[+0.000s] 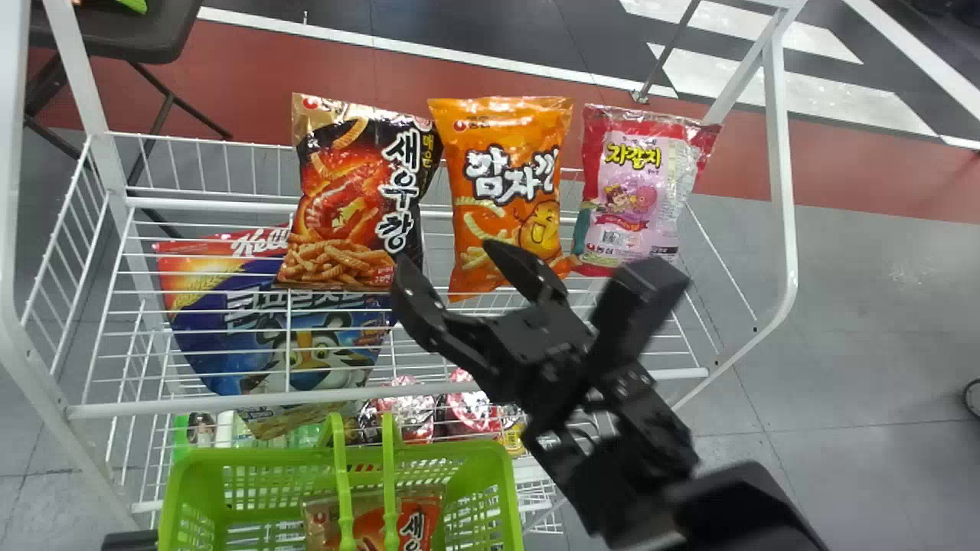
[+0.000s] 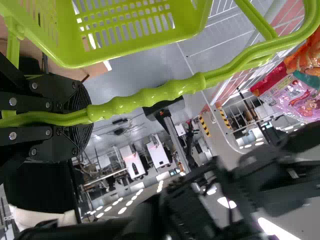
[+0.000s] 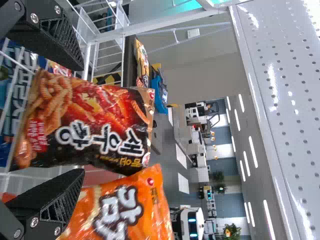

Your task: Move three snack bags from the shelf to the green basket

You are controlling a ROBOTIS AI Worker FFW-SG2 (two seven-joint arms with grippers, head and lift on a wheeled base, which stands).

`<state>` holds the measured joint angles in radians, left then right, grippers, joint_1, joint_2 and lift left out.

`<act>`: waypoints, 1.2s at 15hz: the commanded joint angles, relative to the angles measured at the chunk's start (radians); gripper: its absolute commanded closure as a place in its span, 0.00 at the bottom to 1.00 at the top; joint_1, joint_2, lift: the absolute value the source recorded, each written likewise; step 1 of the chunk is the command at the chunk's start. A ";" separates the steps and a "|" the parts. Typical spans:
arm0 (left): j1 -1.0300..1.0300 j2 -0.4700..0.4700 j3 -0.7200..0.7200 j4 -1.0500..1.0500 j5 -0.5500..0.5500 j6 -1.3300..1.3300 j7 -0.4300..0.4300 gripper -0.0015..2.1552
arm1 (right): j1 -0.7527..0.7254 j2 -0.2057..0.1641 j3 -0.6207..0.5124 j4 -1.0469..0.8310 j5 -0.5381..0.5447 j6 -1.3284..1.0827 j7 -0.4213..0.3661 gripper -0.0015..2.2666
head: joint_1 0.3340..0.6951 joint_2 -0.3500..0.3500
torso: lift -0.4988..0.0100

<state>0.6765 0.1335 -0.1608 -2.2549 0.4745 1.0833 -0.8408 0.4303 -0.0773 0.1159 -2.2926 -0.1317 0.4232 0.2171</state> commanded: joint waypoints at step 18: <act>-0.017 0.037 0.014 0.011 0.035 -0.001 0.002 0.80 | -0.260 0.018 0.134 0.252 0.116 0.079 -0.025 0.99 | 1.00 0.29 | 0.89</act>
<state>0.6607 0.1705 -0.1473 -2.2430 0.5093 1.0834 -0.8391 0.1359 -0.0524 0.2586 -1.9874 -0.0151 0.5006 0.1833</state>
